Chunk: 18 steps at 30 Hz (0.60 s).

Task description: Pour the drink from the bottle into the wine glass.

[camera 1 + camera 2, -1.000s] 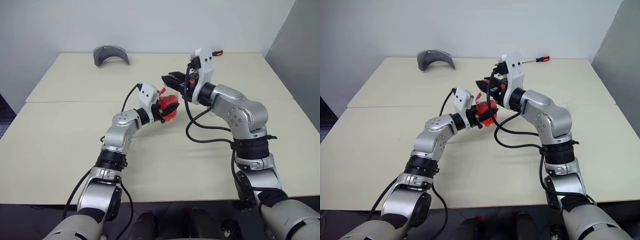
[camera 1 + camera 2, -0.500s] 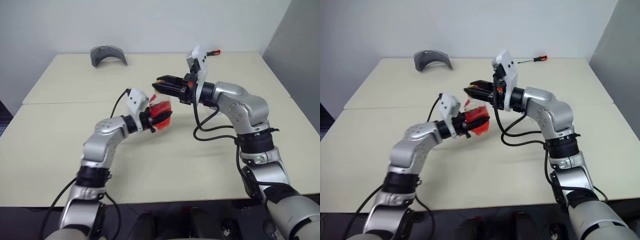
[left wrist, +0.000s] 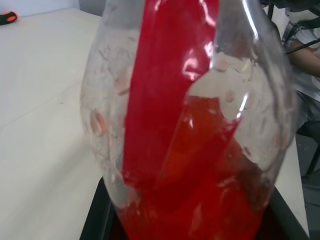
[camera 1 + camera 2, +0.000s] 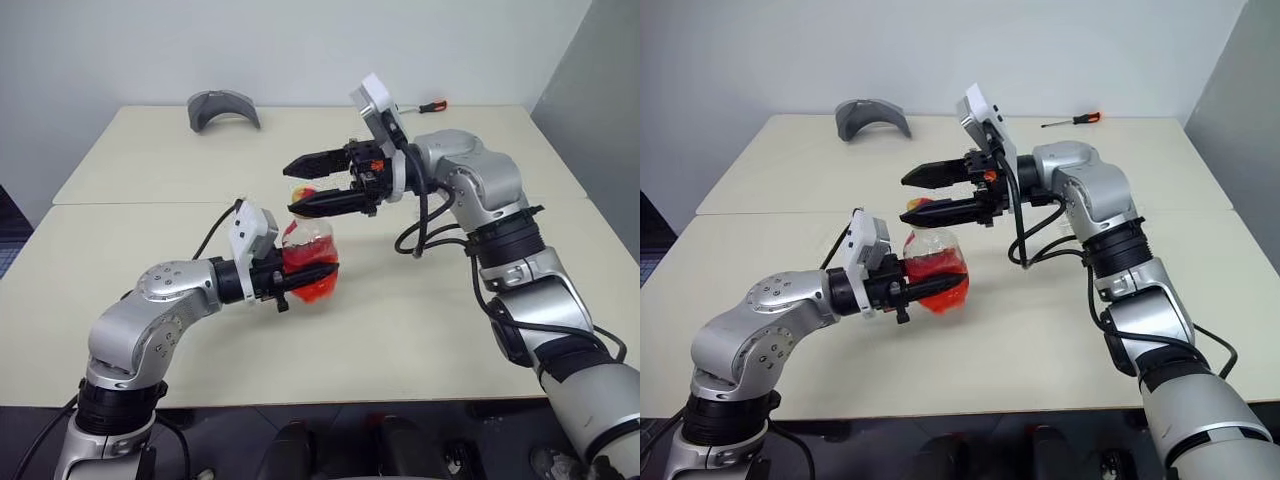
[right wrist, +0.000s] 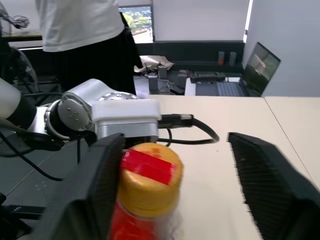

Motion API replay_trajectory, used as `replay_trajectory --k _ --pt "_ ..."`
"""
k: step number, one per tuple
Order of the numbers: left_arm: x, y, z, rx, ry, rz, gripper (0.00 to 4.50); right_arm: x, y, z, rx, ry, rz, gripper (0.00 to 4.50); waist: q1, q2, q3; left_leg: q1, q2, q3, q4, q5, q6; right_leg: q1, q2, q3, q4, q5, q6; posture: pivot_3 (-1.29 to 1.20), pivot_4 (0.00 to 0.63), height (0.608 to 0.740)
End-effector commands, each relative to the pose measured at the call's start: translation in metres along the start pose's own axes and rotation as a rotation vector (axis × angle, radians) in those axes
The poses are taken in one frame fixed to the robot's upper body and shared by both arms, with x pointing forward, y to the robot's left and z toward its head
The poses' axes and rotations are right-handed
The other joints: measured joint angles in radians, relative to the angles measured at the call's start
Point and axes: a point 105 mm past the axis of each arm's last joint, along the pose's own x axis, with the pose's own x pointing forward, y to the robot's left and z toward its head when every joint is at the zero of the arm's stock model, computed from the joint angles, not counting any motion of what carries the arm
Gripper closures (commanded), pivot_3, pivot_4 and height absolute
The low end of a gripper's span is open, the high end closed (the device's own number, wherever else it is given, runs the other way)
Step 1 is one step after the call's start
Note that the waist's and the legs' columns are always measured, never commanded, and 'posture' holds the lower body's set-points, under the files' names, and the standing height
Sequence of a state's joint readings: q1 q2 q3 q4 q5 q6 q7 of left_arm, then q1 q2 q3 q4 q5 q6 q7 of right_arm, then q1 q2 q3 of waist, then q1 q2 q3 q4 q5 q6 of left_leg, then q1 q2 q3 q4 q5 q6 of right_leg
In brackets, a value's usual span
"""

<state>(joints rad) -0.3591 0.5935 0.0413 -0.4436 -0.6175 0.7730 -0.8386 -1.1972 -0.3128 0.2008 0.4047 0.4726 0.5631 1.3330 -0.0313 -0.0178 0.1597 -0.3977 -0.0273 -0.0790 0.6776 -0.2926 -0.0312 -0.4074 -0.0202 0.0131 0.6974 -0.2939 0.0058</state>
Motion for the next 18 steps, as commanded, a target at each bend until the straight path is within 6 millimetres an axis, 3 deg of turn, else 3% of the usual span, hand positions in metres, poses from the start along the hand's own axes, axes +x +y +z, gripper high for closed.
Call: replay_trajectory --k 1,5,10,18 --pt "-0.004 0.003 0.014 0.071 -0.054 0.027 3.1 -0.036 0.006 0.012 0.029 -0.028 -0.157 0.07 0.008 0.0 0.0 0.0 0.0 0.0 0.0 0.0 0.0 0.0 0.0 0.0 0.0 0.0 0.0 0.0 0.15 0.74" --pt "0.0 0.026 0.008 0.064 -0.051 0.12 3.1 -0.052 0.012 0.009 0.042 -0.036 -0.363 0.07 0.012 0.0 0.0 -0.001 0.0 0.0 0.001 0.0 0.0 0.0 -0.001 0.0 -0.001 0.0 0.0 0.0 0.15 0.74" --pt "0.02 0.046 0.014 0.08 -0.086 0.16 3.1 -0.044 0.016 0.016 0.03 -0.092 -0.521 0.07 -0.001 0.0 0.0 -0.001 0.001 0.0 0.0 0.0 0.0 -0.001 0.001 -0.001 0.002 0.0 0.0 0.0 0.15 0.74" --pt "0.053 0.057 0.027 0.126 -0.148 0.125 3.13 -0.026 -0.019 0.025 0.014 -0.16 -0.748 0.07 0.0 0.0 0.0 -0.001 0.0 0.001 0.0 0.002 -0.003 -0.002 0.0 0.001 0.001 0.0 0.0 0.0 0.15 0.74"
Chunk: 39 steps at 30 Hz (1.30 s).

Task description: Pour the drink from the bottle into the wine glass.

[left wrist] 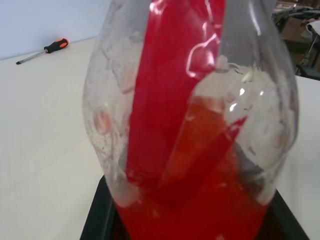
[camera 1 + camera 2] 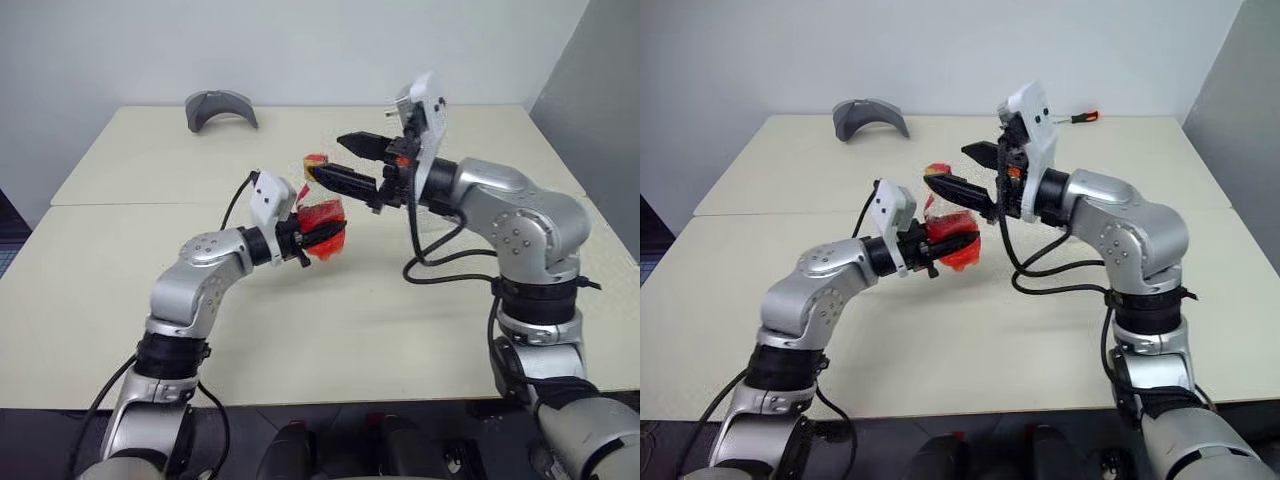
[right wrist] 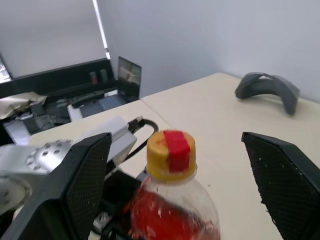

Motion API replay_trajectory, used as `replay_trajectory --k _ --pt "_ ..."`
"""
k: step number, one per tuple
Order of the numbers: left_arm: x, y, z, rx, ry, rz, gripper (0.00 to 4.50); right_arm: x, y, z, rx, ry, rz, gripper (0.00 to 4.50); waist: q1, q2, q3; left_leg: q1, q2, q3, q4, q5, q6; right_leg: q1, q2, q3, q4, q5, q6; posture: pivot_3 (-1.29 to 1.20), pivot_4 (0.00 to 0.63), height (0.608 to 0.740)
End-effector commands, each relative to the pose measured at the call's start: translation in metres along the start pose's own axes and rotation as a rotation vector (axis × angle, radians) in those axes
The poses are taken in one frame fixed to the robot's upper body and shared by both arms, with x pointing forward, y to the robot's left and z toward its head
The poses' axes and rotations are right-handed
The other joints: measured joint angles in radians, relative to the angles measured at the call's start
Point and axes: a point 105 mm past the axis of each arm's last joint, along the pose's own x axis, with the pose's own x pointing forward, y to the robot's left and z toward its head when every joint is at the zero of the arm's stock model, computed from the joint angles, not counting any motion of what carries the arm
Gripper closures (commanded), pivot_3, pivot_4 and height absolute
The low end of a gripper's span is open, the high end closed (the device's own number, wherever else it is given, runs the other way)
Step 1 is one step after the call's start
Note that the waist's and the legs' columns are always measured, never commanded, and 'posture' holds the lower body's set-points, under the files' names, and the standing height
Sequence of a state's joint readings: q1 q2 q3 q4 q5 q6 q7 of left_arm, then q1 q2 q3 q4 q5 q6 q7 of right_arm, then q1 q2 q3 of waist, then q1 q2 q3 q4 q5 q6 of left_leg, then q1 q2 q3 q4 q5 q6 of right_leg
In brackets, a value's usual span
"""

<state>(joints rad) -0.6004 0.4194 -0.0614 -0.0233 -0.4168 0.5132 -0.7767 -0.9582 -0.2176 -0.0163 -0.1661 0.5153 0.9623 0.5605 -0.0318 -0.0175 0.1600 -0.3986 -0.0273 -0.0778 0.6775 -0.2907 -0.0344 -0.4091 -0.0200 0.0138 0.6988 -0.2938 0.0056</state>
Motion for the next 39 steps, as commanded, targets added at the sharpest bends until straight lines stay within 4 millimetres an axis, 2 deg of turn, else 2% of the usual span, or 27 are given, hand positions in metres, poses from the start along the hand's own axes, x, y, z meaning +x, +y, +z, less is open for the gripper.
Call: replay_trajectory --k 1,7,17,22,25,35,39 --pt "0.01 -0.001 0.019 0.076 -0.067 -0.024 3.13 0.011 -0.012 0.018 -0.057 -0.068 -0.108 0.07 0.0 0.0 0.0 0.0 0.0 0.0 0.0 0.0 0.0 0.0 0.0 0.0 0.0 0.0 0.0 0.0 0.15 0.74" --pt "0.013 -0.004 0.015 0.084 -0.071 -0.041 3.13 0.018 -0.01 0.015 -0.043 -0.061 -0.094 0.07 -0.001 0.0 0.0 0.0 0.0 0.001 0.0 0.0 0.0 -0.001 0.0 0.001 0.0 0.0 0.0 0.0 0.15 0.74" --pt "0.006 0.002 0.011 0.089 -0.055 -0.022 3.13 0.014 0.005 0.009 0.01 -0.026 0.009 0.07 -0.001 0.0 0.0 0.0 0.0 0.001 0.0 0.0 0.0 -0.001 0.0 0.001 0.0 0.0 0.0 0.0 0.15 0.74" --pt "0.005 -0.002 0.008 0.083 -0.051 -0.027 3.13 0.014 0.002 0.005 0.018 -0.02 -0.001 0.07 -0.001 0.0 0.0 0.0 0.0 0.001 0.0 0.0 0.0 -0.001 0.0 0.001 0.0 0.0 0.0 0.0 0.15 0.74" --pt "0.004 -0.006 0.008 0.081 -0.05 -0.035 3.13 0.015 0.003 0.004 0.031 -0.024 0.011 0.67 -0.001 0.0 0.0 0.0 0.0 0.001 0.0 0.0 0.0 -0.001 0.0 0.001 0.0 0.0 0.0 0.0 0.15 0.74" --pt "0.001 0.0 0.011 0.087 -0.051 -0.012 3.13 0.014 0.013 0.003 0.044 -0.03 0.076 4.38 -0.001 0.0 0.0 0.0 0.0 0.001 0.0 0.0 0.001 -0.001 0.0 0.001 0.0 0.0 0.0 0.0 0.15 0.74" --pt "0.0 0.0 0.011 0.088 -0.05 -0.008 3.13 0.011 0.017 0.008 0.059 -0.043 0.102 4.5 -0.001 0.0 0.0 0.0 0.0 0.001 0.0 0.0 0.001 -0.001 0.0 0.001 0.0 0.0 0.0 0.0 0.15 0.74"
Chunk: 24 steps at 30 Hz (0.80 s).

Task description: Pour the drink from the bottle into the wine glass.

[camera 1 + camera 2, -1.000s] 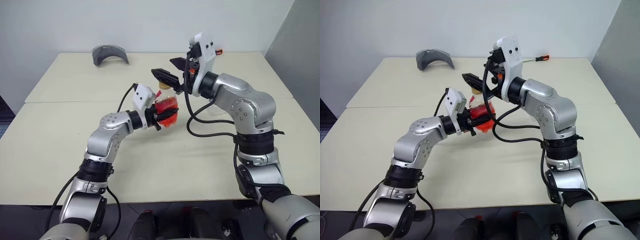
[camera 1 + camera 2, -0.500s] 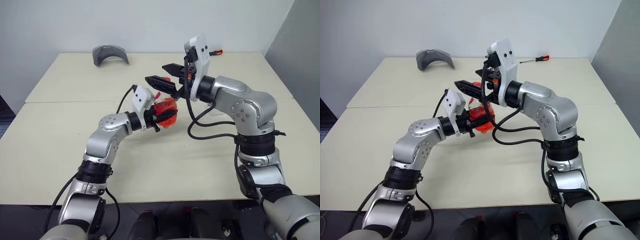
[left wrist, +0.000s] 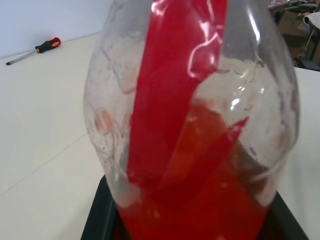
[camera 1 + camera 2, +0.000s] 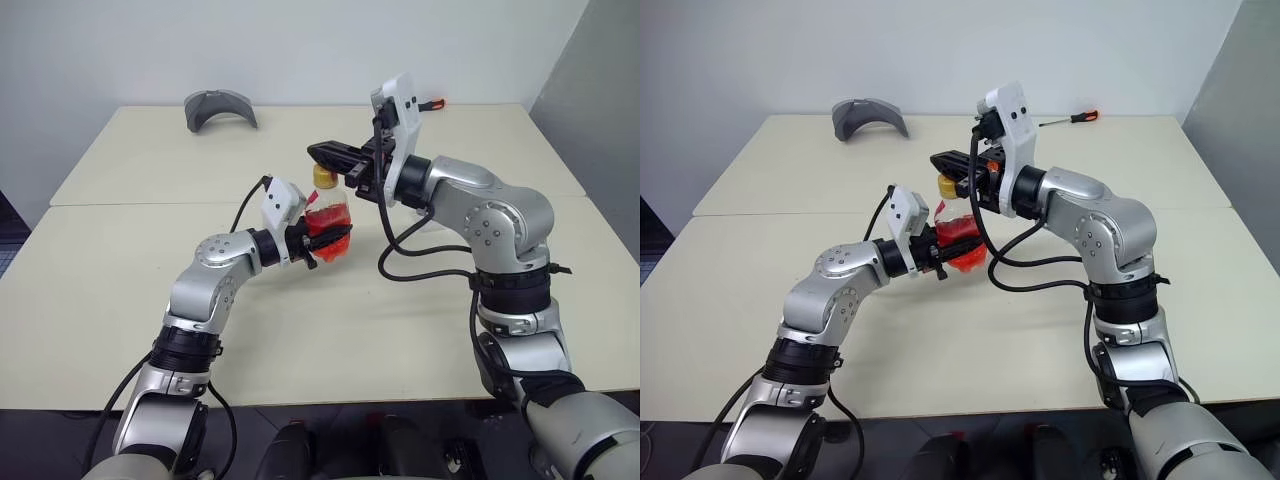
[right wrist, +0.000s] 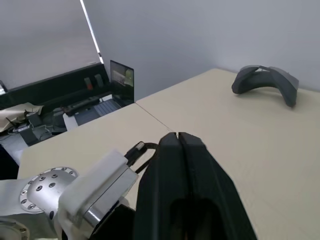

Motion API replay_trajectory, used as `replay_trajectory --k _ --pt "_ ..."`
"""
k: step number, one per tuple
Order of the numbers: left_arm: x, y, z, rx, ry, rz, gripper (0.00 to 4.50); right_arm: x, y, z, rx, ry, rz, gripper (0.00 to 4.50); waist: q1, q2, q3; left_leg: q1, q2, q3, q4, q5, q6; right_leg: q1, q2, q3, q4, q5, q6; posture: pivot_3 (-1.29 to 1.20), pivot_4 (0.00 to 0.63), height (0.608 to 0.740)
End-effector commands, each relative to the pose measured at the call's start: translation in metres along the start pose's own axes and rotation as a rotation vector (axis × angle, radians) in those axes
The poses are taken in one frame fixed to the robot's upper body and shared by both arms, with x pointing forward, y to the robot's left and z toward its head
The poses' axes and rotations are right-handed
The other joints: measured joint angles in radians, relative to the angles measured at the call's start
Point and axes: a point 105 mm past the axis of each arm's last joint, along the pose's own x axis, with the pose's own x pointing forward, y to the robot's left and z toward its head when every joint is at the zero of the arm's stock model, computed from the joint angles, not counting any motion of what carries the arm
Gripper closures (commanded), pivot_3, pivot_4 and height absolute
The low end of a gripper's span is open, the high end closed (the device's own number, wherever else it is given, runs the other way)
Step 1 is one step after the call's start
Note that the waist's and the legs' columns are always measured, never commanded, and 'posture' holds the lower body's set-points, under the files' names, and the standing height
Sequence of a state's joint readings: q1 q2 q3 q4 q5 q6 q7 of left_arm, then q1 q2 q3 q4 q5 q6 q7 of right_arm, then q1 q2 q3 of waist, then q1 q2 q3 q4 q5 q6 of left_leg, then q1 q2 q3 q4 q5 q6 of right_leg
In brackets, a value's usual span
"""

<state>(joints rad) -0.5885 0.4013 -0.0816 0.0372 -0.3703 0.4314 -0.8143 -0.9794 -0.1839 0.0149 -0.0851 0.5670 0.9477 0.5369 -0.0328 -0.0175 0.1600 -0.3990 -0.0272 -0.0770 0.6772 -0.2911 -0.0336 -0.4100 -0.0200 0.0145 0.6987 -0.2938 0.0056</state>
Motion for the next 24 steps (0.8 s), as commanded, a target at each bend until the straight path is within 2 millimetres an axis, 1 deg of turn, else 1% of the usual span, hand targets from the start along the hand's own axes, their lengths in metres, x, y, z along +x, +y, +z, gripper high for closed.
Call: replay_trajectory --k 1,3,7,12,18,23,24 --pt "-0.003 0.001 0.023 0.068 -0.059 0.012 3.13 -0.005 0.013 0.019 -0.008 -0.063 0.069 4.33 0.0 0.0 0.0 0.0 0.0 0.0 0.0 0.0 0.0 0.0 0.0 0.0 0.0 0.0 0.0 0.0 0.15 0.74" --pt "-0.003 0.002 0.023 0.067 -0.059 0.012 3.13 -0.007 0.014 0.022 -0.004 -0.068 0.078 3.92 0.0 0.0 0.0 0.0 0.0 0.0 0.0 0.0 0.0 0.0 0.0 0.0 0.0 0.0 0.0 0.0 0.15 0.74" --pt "-0.002 0.002 0.024 0.066 -0.062 0.012 3.13 -0.009 0.013 0.024 -0.007 -0.066 0.072 2.56 0.0 0.0 0.0 0.0 0.0 0.0 0.0 -0.001 0.001 0.0 0.0 0.0 0.0 0.0 0.0 0.0 0.15 0.74" --pt "-0.001 0.002 0.025 0.066 -0.065 0.011 3.13 -0.008 0.01 0.021 -0.008 -0.06 0.056 2.55 0.0 0.0 0.0 0.0 0.0 0.0 0.0 -0.001 0.003 0.0 0.0 0.0 0.0 0.0 0.0 0.0 0.15 0.74" --pt "0.0 0.002 0.027 0.068 -0.067 0.011 3.13 -0.004 0.012 0.014 -0.023 -0.047 0.06 2.55 0.0 0.0 0.0 0.0 0.0 0.0 0.0 -0.001 0.002 0.0 0.0 0.0 0.0 0.0 0.0 0.0 0.15 0.74" --pt "0.0 0.001 0.028 0.071 -0.067 0.011 3.13 -0.002 0.004 0.01 -0.043 -0.047 0.024 2.55 0.0 0.0 0.0 0.0 0.0 0.0 0.0 -0.001 0.003 0.0 0.0 0.0 0.0 0.0 0.0 0.0 0.15 0.74" --pt "-0.001 0.002 0.028 0.071 -0.066 0.011 3.13 -0.001 0.002 0.011 -0.042 -0.052 0.018 2.37 0.0 0.0 0.0 0.0 0.0 0.0 0.0 -0.001 0.002 0.0 0.0 0.0 0.0 0.0 0.0 0.0 0.15 0.74"
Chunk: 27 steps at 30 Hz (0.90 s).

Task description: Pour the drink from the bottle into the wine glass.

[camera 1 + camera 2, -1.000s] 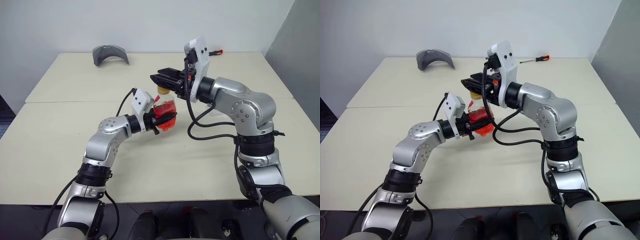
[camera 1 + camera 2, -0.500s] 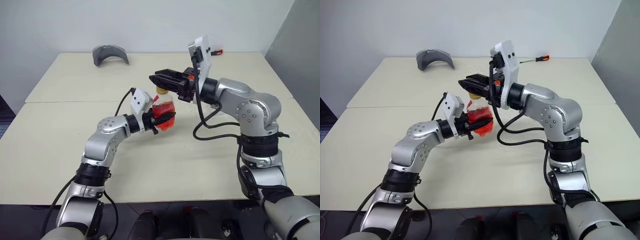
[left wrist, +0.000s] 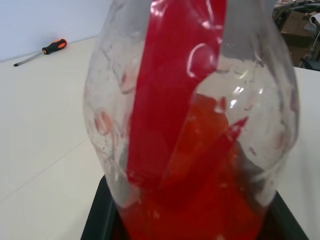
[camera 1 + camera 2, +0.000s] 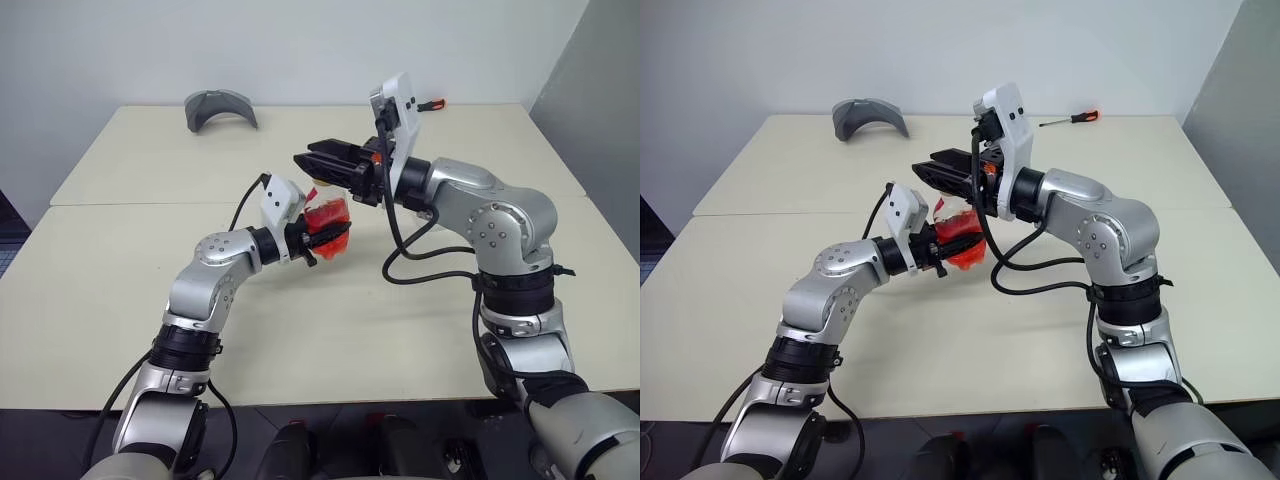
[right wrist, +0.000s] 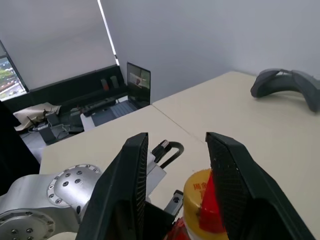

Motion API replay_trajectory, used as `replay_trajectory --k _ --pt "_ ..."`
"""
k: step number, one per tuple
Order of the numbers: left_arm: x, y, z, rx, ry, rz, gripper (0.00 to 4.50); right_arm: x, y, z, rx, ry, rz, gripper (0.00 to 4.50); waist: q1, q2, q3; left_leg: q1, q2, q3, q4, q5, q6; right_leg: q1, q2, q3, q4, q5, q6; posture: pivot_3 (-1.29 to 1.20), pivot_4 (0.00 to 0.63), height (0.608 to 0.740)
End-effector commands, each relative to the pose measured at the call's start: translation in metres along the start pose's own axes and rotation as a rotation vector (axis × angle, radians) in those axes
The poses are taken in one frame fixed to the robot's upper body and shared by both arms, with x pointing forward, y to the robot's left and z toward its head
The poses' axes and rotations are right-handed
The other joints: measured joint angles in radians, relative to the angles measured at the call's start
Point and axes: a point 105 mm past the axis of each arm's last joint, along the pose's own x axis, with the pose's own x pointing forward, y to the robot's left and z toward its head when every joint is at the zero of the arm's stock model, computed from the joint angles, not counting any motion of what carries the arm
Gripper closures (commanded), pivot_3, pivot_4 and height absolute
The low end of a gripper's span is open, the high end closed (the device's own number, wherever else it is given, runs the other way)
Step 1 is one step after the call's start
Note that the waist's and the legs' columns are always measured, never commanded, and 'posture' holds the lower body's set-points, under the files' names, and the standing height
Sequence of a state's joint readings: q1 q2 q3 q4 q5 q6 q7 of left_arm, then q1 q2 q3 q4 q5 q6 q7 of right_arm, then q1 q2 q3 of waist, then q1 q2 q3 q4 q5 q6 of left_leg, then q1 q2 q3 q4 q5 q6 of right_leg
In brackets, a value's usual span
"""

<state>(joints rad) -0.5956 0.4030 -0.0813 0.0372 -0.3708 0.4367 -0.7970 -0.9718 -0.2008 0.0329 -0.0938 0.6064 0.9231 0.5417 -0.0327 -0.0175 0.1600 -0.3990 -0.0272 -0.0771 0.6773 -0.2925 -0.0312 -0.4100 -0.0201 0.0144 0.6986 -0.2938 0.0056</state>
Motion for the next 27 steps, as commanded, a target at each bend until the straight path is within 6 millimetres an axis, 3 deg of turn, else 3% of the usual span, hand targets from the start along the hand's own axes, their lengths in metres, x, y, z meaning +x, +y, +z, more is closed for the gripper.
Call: replay_trajectory --k 1,6,7,23,27 --pt "-0.001 -0.001 0.026 0.067 -0.067 -0.005 3.13 -0.001 -0.004 0.011 -0.039 -0.042 -0.022 2.17 0.0 0.0 0.0 0.0 0.0 0.0 0.0 0.0 0.0 0.0 0.0 0.0 0.0 0.0 0.0 0.0 0.15 0.74" --pt "-0.001 -0.001 0.026 0.066 -0.067 -0.007 3.13 0.0 -0.003 0.012 -0.056 -0.043 -0.02 0.59 0.0 0.0 0.0 0.0 0.0 0.0 0.0 0.0 0.0 0.0 0.0 0.0 0.0 0.0 0.0 0.0 0.15 0.74" --pt "-0.001 -0.001 0.026 0.066 -0.067 -0.008 3.13 0.0 -0.003 0.011 -0.057 -0.04 -0.019 0.55 0.0 0.0 0.0 0.0 0.0 0.0 0.0 0.0 0.0 0.0 0.0 0.0 0.0 0.0 0.0 0.0 0.15 0.74" --pt "0.0 -0.001 0.028 0.07 -0.068 -0.013 3.13 0.0 -0.006 -0.002 -0.051 -0.008 -0.026 0.55 0.0 0.0 0.0 0.0 0.0 0.0 0.0 0.0 0.0 0.0 0.0 0.0 0.0 0.0 0.0 0.0 0.15 0.74" --pt "-0.001 -0.001 0.028 0.069 -0.067 -0.011 3.13 0.001 -0.009 0.001 -0.032 -0.028 -0.036 1.37 0.0 0.0 0.0 0.0 0.0 0.0 0.0 0.0 0.0 0.0 0.0 0.0 0.0 0.0 0.0 0.0 0.15 0.74"
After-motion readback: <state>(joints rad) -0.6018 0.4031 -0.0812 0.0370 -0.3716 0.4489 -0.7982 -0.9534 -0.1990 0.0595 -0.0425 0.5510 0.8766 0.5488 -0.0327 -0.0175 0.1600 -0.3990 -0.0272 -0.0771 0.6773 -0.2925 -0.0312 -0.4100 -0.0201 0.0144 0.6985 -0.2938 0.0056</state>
